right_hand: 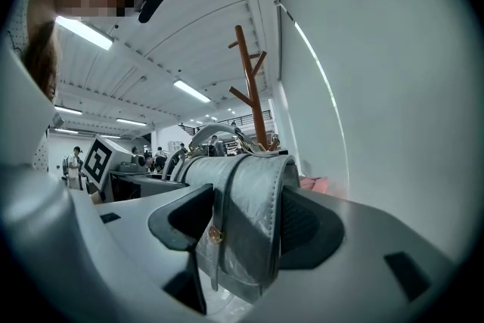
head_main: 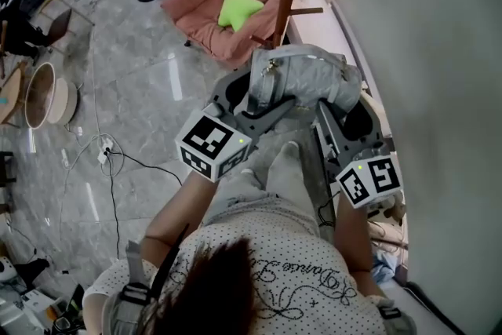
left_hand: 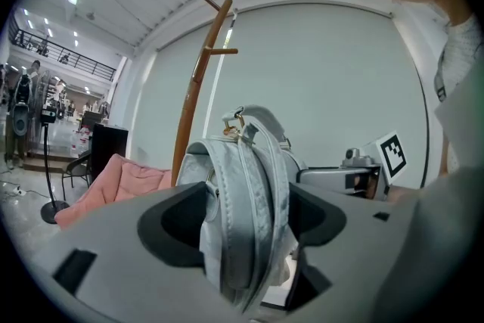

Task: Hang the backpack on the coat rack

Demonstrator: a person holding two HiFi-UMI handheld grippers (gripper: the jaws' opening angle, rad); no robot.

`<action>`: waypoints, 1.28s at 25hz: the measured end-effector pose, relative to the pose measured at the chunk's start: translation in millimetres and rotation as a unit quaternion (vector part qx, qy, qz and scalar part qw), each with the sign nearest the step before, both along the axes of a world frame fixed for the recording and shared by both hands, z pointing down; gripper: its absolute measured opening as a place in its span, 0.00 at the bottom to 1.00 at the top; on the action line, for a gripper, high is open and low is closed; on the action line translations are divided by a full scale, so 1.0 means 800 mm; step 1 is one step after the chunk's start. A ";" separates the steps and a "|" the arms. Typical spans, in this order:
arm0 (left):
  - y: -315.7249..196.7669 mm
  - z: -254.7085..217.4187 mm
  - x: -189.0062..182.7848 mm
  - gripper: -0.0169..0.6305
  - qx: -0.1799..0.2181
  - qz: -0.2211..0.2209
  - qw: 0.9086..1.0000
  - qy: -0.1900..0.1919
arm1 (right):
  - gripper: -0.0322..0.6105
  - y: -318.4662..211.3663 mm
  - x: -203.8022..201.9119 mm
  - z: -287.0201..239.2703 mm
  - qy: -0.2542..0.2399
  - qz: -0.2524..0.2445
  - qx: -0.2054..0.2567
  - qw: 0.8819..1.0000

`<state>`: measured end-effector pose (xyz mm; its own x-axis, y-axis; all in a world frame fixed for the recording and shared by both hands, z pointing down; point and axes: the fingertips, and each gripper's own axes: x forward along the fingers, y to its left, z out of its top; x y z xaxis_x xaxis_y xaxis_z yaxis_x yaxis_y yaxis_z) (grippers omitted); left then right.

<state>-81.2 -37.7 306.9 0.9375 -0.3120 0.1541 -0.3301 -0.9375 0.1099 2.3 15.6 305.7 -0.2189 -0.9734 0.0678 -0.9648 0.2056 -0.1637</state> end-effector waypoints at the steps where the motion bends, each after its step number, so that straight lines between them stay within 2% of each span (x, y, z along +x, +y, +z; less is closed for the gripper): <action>1: -0.009 0.002 0.009 0.52 -0.004 -0.008 1.000 0.000 | 0.46 -0.010 0.010 0.000 0.004 -0.008 -0.002 1.000; 11: -0.059 0.023 0.123 0.52 -0.022 -0.096 0.995 -0.017 | 0.46 -0.083 0.134 0.017 0.010 -0.105 -0.016 0.994; 14: -0.065 0.029 0.144 0.52 -0.028 -0.123 0.992 -0.021 | 0.45 -0.094 0.158 0.024 0.008 -0.130 -0.021 0.991; 23: -0.099 0.027 0.148 0.52 -0.050 -0.176 0.983 -0.029 | 0.45 -0.144 0.168 0.027 -0.023 -0.183 -0.048 0.982; 27: -0.119 0.037 0.145 0.51 -0.055 -0.179 0.982 -0.027 | 0.46 -0.165 0.164 0.038 -0.037 -0.188 -0.046 0.980; 32: -0.118 0.038 0.144 0.51 -0.060 -0.164 0.984 -0.024 | 0.46 -0.161 0.163 0.042 -0.050 -0.175 -0.052 0.982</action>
